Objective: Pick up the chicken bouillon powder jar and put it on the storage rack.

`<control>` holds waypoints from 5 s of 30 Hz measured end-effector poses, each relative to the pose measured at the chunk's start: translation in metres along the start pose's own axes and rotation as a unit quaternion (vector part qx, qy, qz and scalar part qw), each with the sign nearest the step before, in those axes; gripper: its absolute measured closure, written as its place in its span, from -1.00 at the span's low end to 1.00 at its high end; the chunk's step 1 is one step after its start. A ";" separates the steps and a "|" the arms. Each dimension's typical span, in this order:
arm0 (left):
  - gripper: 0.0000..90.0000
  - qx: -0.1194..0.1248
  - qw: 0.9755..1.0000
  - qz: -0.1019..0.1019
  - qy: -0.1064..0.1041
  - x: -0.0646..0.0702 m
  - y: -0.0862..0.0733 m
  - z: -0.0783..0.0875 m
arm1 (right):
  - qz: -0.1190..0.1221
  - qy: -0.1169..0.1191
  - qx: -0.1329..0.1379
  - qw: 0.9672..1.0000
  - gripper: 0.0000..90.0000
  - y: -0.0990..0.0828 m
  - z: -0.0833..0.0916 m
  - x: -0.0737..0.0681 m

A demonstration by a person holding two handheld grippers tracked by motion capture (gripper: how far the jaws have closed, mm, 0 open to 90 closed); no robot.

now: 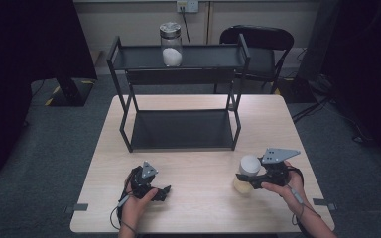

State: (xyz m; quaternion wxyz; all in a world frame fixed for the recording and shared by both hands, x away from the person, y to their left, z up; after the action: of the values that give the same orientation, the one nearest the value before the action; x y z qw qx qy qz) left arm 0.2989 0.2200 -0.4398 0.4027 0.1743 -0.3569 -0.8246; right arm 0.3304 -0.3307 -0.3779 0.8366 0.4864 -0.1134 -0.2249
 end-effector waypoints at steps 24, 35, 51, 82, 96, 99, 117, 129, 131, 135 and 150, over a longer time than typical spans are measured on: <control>-1.00 0.000 1.000 0.000 0.000 0.000 0.000 0.000 | -0.005 0.013 -0.009 1.000 -0.24 0.061 -0.041 0.016; -1.00 0.000 1.000 0.000 0.000 0.000 0.000 0.000 | -0.008 0.018 -0.010 1.000 -0.24 0.085 -0.054 0.024; -1.00 0.000 1.000 0.000 0.000 0.000 0.000 0.000 | 0.011 0.022 -0.012 1.000 -0.24 0.127 -0.066 0.029; -1.00 0.000 1.000 0.001 0.000 0.000 0.000 0.000 | 0.026 0.013 -0.012 1.000 -0.24 0.206 -0.061 0.043; -1.00 0.000 1.000 0.001 0.000 0.000 0.000 0.000 | 0.020 0.012 -0.001 1.000 -0.24 0.235 -0.056 0.050; -1.00 0.000 1.000 0.001 0.000 0.000 0.000 0.000 | 0.019 0.008 -0.001 1.000 -0.24 0.242 -0.053 0.052; -1.00 0.000 1.000 0.001 0.000 0.000 0.000 0.000 | 0.018 -0.012 0.002 1.000 -0.24 0.286 -0.033 0.052; -1.00 0.000 1.000 0.003 0.002 0.001 0.000 0.000 | 0.020 -0.025 0.004 0.999 -0.24 0.308 -0.020 0.053; -1.00 0.000 1.000 0.003 0.002 0.001 0.000 0.000 | 0.021 -0.024 0.002 0.999 -0.24 0.311 -0.019 0.053; -1.00 0.000 1.000 0.003 0.002 0.001 0.000 0.000 | 0.021 -0.024 0.003 0.999 -0.24 0.318 -0.018 0.052; -1.00 -0.001 1.000 0.002 0.002 0.001 0.000 0.000 | 0.024 -0.032 0.003 0.999 -0.24 0.352 -0.013 0.050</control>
State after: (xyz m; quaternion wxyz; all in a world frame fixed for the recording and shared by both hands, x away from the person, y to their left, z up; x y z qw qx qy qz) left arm 0.2988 0.2192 -0.4396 0.4050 0.1746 -0.3561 -0.8238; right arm 0.4730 -0.1954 -0.0817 0.8365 0.4782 -0.1523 -0.2201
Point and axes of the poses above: each handheld gripper's, and its own axes: z roughly backward along the jaws, y roughly out of its top, x roughly to its right, the point moved 3 cm from there along -z, roughly forward along the jaws
